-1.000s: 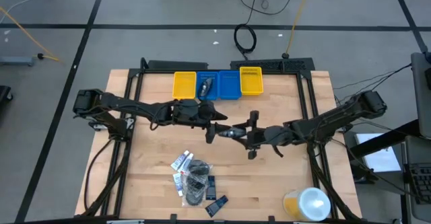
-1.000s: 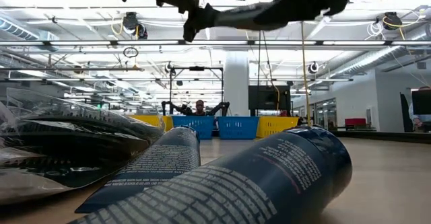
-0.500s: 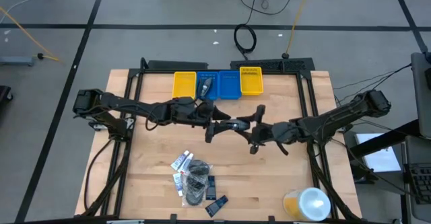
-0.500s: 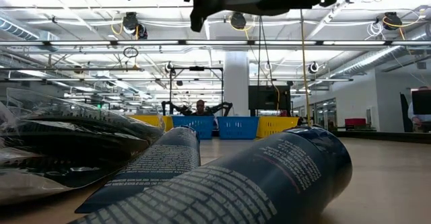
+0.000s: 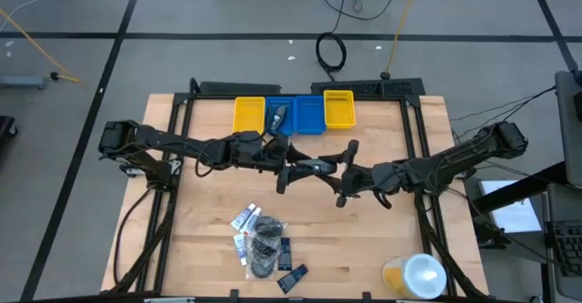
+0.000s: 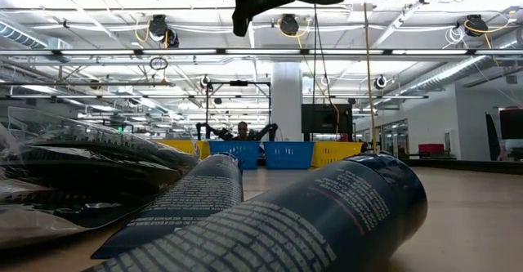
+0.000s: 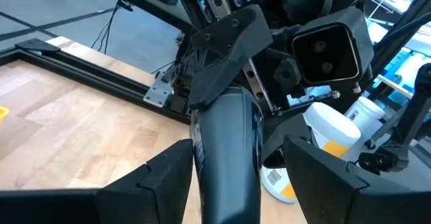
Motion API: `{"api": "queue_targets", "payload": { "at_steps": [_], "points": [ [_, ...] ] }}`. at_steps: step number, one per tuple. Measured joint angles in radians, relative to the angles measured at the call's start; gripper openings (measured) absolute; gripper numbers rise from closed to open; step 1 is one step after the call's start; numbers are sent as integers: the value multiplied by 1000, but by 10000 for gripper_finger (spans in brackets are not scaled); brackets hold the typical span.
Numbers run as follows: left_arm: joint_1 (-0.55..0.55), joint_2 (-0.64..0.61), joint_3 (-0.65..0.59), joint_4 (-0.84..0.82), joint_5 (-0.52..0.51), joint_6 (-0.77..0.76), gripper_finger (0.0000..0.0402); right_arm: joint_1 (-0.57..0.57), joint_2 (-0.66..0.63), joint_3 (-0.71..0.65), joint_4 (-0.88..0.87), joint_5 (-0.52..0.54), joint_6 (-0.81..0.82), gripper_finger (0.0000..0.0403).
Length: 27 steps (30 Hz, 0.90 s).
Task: Pick & Place Travel size toiletries
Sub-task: Put the black deodorant into the left blue bin
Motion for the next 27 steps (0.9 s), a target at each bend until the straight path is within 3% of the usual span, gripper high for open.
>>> {"api": "queue_targets", "payload": {
  "at_steps": [5,13,27],
  "points": [
    [0,0,0,0,0,13,215,0,0,0,1,0,-1,211],
    [1,0,0,-2,-4,40,106,-3,0,0,3,3,-13,211],
    [1,0,0,-1,-3,55,104,-4,0,0,5,2,-24,223]
  ]
}}
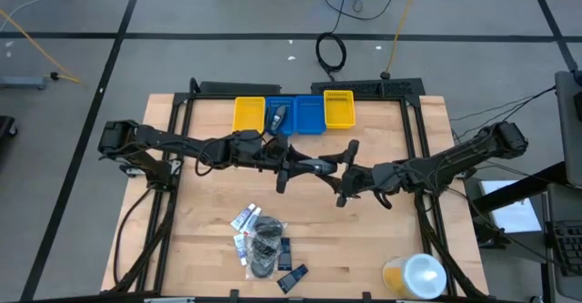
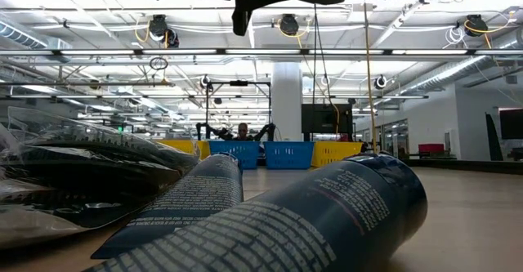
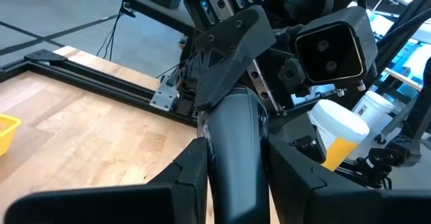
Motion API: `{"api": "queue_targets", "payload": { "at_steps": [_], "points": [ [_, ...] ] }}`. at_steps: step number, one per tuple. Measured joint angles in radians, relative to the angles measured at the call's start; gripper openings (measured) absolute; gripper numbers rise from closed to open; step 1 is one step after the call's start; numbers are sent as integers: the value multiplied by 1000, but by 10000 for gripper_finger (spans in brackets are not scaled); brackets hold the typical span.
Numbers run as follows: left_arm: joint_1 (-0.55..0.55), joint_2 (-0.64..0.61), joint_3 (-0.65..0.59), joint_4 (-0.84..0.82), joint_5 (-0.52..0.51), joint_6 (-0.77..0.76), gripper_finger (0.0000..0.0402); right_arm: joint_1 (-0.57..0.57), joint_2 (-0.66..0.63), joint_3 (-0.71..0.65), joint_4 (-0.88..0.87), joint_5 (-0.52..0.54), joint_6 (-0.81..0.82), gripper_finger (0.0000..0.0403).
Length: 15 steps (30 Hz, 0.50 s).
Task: Pick & Place Travel size toiletries
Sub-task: Put the black deodorant into the left blue bin
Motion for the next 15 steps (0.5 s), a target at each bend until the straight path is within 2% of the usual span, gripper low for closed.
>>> {"api": "queue_targets", "payload": {
  "at_steps": [4,6,15],
  "points": [
    [-1,1,0,4,6,9,104,-1,1,1,10,-7,5,280],
    [-1,1,0,3,7,14,104,-1,1,1,10,-6,8,295],
    [14,1,0,1,2,31,104,-1,1,1,-17,-3,19,306]
  ]
}}
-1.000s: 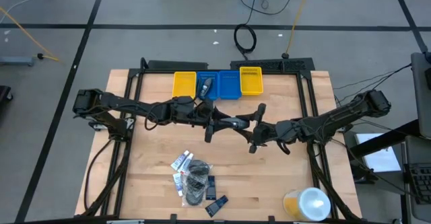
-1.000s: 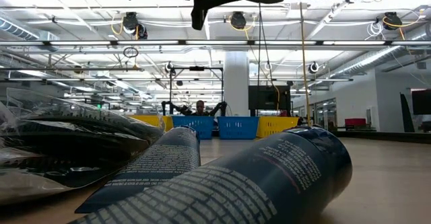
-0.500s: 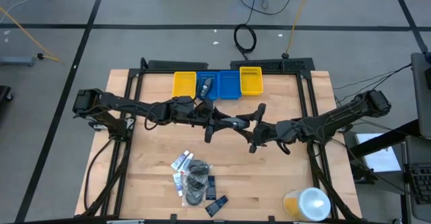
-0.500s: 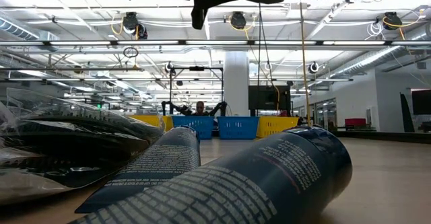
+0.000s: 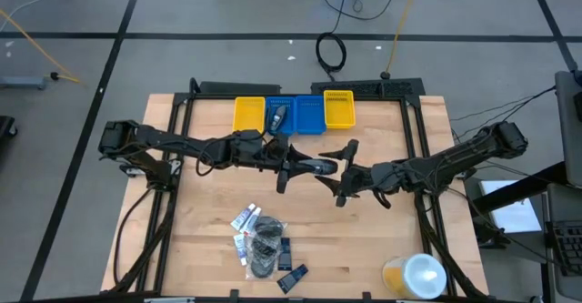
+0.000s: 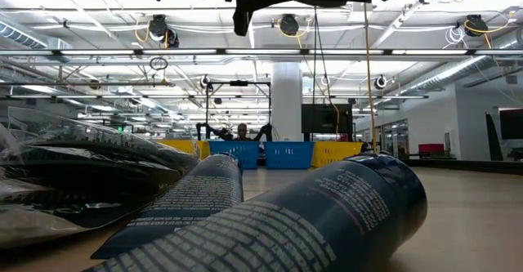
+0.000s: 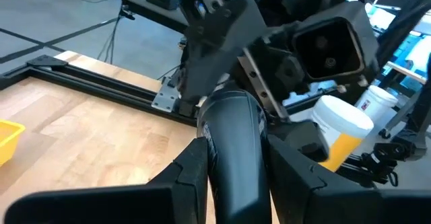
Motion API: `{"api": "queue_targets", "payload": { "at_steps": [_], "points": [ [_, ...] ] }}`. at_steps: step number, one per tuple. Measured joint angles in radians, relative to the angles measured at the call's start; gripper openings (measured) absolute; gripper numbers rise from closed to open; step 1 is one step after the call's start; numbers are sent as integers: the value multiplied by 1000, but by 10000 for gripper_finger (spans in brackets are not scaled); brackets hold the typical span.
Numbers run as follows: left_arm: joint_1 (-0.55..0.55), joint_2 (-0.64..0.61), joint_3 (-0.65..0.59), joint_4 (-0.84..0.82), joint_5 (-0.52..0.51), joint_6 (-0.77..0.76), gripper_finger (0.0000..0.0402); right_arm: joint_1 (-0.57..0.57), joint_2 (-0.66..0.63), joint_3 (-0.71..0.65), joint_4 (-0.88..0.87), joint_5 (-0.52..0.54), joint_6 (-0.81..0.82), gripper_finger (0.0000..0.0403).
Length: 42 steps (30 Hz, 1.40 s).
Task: Pick & Place Travel size toiletries
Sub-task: Put the black deodorant into the left blue bin
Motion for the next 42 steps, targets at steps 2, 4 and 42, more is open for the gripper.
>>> {"api": "queue_targets", "payload": {
  "at_steps": [2,4,42],
  "points": [
    [10,0,0,0,-3,0,104,0,0,0,-6,0,17,307],
    [19,0,0,-1,-2,0,104,0,0,0,-14,3,27,307],
    [277,0,0,-356,-374,65,99,124,-1,0,-17,124,133,309]
  ]
}}
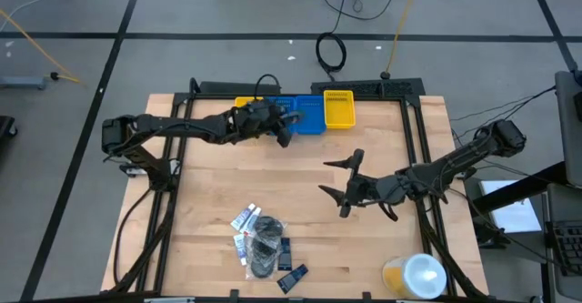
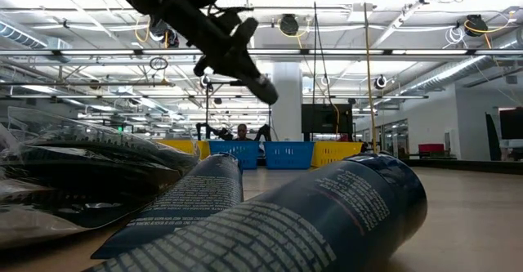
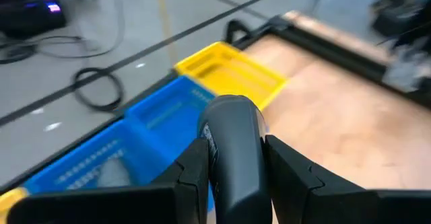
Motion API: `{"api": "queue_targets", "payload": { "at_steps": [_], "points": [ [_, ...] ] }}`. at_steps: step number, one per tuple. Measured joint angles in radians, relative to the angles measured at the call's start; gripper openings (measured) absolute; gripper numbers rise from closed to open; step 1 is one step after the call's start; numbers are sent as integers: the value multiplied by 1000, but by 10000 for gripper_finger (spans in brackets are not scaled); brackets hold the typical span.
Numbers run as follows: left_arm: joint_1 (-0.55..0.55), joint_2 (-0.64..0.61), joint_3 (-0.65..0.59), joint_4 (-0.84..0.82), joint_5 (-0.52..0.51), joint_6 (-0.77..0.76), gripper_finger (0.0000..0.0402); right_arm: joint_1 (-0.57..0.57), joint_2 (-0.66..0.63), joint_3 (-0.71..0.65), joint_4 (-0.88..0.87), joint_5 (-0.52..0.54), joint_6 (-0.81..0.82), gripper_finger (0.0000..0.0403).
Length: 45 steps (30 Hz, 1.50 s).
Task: Pick & Place Travel size toiletries
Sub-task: Put the black deodorant into the left blue bin
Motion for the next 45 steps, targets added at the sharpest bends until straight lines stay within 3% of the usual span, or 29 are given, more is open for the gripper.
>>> {"api": "queue_targets", "payload": {
  "at_steps": [8,16,28,40,45],
  "points": [
    [5,0,0,-117,-252,38,99,5,0,-6,-27,0,58,309],
    [5,0,0,-158,-337,39,99,3,1,-31,-7,0,59,309],
    [26,154,0,-80,-316,45,99,3,1,-33,24,0,56,309],
    [45,221,0,-14,-310,62,100,3,1,-33,27,0,47,309],
    [45,220,0,-15,-283,61,155,3,1,-33,30,0,48,309]
  ]
}}
